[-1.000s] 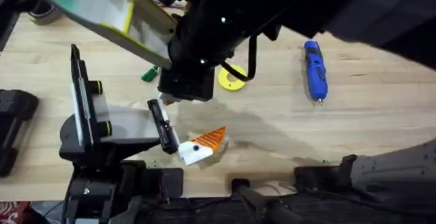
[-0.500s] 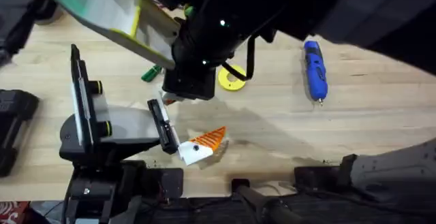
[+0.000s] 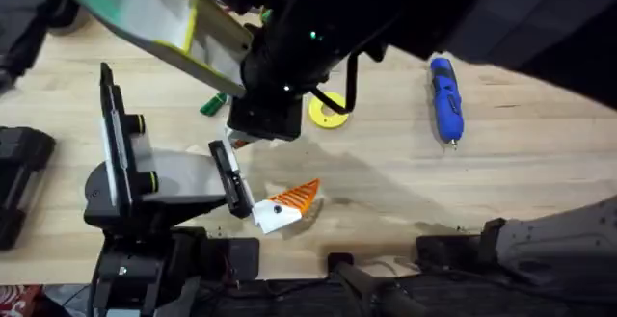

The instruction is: Pick up the gripper from the table and insert it into the empty holder that is missing its gripper. Then pick up a screw, insert it into the mounting hole, and use the screwdriver to tighten it. Finally, clean up the table by picking up the vegetable and placing it into the bucket.

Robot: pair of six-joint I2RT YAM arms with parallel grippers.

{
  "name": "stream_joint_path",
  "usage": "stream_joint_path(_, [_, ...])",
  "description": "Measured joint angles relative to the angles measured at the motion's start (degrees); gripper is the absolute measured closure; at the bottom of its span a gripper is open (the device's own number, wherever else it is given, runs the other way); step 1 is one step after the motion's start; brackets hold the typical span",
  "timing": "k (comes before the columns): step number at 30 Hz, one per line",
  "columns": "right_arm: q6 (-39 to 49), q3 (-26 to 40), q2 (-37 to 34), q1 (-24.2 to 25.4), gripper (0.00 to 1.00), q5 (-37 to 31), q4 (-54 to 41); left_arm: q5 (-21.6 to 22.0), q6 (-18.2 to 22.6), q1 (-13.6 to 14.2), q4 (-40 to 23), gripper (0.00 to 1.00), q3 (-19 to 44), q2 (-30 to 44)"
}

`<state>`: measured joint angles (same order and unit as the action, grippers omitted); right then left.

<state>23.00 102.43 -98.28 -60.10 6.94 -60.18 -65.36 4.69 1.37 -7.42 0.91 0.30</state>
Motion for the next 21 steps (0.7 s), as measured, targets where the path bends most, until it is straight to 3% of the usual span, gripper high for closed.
stream_joint_path(21, [0.0, -1.3, 0.0, 0.0, 0.996, 0.0, 0.2, 0.0, -0.1, 0.0, 0.0, 0.015, 0.0, 0.0])
